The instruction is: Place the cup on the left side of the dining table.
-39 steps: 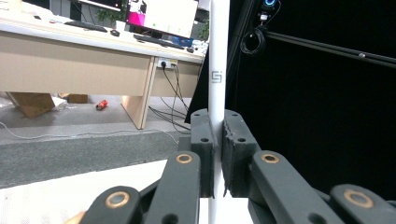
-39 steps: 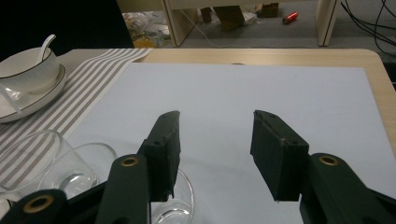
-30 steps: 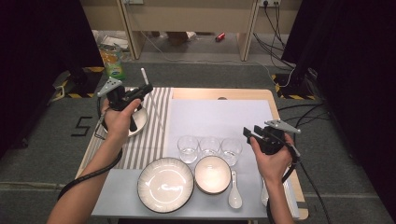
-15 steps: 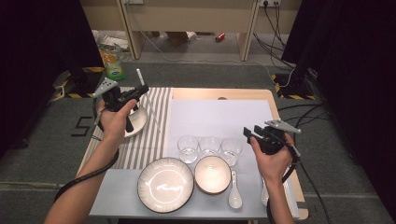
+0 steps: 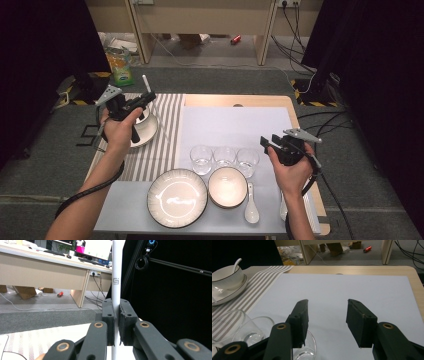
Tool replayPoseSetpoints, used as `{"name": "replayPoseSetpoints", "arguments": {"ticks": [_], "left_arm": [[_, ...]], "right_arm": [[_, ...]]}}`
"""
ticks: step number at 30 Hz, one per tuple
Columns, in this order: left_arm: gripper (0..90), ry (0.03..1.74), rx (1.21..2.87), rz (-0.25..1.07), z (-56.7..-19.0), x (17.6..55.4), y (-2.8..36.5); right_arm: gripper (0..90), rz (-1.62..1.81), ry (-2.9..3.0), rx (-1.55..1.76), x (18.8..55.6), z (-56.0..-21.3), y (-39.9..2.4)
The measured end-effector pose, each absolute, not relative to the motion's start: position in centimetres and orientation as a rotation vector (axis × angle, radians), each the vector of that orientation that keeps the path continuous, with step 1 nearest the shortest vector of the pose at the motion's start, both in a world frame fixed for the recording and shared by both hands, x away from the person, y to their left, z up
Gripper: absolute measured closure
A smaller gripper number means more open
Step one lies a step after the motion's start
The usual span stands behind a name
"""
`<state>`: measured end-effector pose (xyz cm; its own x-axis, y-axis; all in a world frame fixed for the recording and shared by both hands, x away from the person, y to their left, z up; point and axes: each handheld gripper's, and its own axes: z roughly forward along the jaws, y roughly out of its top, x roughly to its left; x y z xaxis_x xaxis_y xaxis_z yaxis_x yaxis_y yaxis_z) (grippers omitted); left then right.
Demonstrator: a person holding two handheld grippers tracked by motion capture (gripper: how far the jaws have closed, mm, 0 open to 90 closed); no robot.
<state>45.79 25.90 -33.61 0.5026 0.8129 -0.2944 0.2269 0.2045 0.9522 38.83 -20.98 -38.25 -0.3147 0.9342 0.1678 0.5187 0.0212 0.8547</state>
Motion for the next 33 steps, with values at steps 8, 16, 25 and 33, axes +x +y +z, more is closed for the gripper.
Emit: {"name": "replayPoseSetpoints", "arguments": {"ticks": [8,16,25,33], "left_arm": [[83.9,1.026,1.335,0.529,-34.0,45.6,26.5],[83.9,1.036,1.334,0.537,-34.2,45.4,27.2],[83.9,1.049,1.33,0.541,-34.5,45.3,27.7],[83.9,1.065,1.331,0.542,-34.9,45.2,28.3]], "right_arm": [[52.4,1.233,1.855,1.479,38.8,-38.2,-21.0],[52.4,1.236,1.856,1.48,38.8,-38.2,-21.0],[52.4,1.242,1.853,1.478,38.8,-38.2,-21.0],[52.4,1.237,1.856,1.476,38.9,-38.2,-20.9]]}}
